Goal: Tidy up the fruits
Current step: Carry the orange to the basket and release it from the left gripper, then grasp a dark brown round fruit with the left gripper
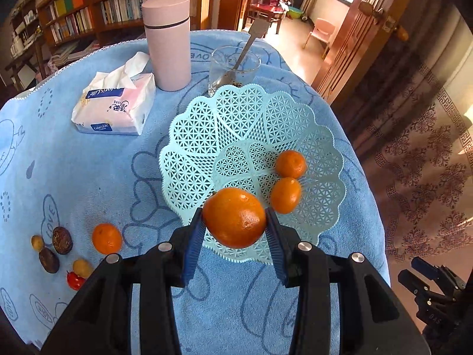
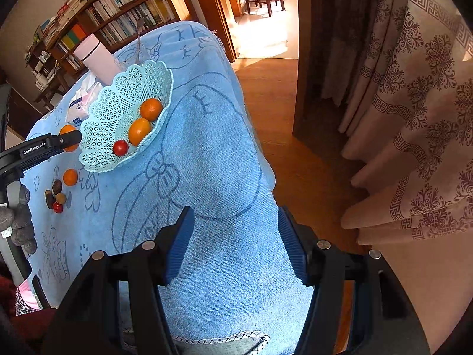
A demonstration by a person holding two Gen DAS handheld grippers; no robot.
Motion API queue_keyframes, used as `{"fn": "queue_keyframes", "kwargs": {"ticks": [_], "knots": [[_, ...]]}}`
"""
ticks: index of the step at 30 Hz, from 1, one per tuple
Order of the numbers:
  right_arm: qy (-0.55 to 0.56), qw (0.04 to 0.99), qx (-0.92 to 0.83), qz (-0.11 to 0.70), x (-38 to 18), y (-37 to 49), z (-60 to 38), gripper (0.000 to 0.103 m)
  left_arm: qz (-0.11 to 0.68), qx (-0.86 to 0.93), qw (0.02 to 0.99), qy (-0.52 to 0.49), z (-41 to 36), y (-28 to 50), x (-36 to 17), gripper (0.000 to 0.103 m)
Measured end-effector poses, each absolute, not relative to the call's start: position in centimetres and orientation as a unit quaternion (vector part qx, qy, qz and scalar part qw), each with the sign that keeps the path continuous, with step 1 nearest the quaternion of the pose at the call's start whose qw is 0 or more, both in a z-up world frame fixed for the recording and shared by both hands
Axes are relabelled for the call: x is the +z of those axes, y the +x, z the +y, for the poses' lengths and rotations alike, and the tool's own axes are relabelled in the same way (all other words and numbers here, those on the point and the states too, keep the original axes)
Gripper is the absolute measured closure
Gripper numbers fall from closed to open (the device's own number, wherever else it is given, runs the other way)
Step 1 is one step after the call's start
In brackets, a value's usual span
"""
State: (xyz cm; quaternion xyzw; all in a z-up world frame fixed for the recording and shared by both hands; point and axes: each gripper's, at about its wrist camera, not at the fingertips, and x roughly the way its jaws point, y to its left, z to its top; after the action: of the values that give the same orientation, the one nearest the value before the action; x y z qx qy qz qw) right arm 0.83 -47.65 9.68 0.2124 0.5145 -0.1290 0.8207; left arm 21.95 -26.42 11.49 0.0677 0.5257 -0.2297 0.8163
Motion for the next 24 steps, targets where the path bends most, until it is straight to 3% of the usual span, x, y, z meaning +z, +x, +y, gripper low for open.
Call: {"fn": "queue_keyframes", "kwargs": {"ticks": [2,3,24], "knots": [[0.215,0.819,-0.131,0.515,9.6,0.8,-47.8,0.043,0.525,-0.227,0.819,0.057,-26.5,22.2,11.7,0.04],[0.215,0.819,-0.13,0.515,9.5,0.8,-47.8,0.043,0.524,-0.224,0.82,0.049,-26.4,22.3,11.9,0.037],[0.168,0.827,-0.036,0.536,9.1,6.1,-40.2,0.041,0.543,-0.093,0.834,-0.006,-12.0,19.7,11.4,0.036]]}}
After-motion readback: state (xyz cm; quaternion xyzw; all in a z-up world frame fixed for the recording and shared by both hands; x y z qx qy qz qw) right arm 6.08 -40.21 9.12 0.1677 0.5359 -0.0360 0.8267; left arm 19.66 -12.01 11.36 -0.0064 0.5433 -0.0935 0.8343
